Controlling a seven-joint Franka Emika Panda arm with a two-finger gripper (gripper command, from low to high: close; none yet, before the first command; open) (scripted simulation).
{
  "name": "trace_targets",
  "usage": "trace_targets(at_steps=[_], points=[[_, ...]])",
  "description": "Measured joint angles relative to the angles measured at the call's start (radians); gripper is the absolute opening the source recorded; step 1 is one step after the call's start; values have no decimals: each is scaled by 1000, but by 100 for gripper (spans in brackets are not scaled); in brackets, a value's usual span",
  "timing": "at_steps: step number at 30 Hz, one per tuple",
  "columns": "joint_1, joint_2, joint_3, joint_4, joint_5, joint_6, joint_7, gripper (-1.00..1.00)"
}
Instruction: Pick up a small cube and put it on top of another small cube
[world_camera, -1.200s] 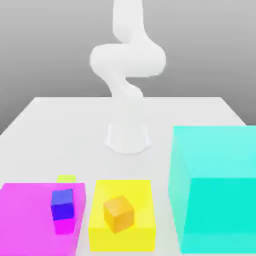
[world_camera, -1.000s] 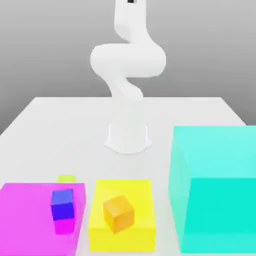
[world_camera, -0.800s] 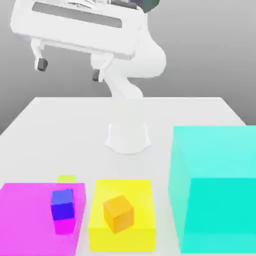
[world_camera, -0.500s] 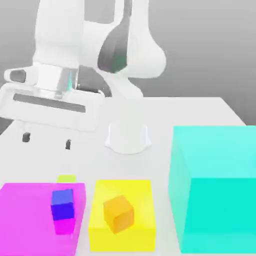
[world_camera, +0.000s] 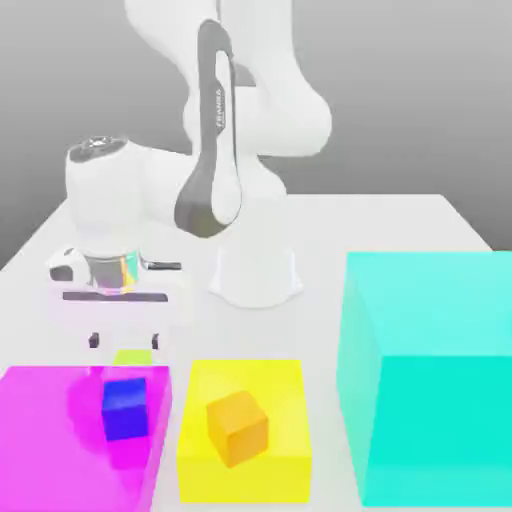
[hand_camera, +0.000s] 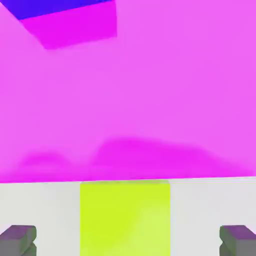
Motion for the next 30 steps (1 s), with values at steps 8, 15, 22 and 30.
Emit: trace_targets(at_steps=[8,15,22,30], points=[[-148,155,184,27,157,124,-119,0],[-186,193,222,30,165,154,-130,-100],[-135,111,159,21,103,89,-76,-100],[-109,-41,81,-11,-70,-31,46,-100]])
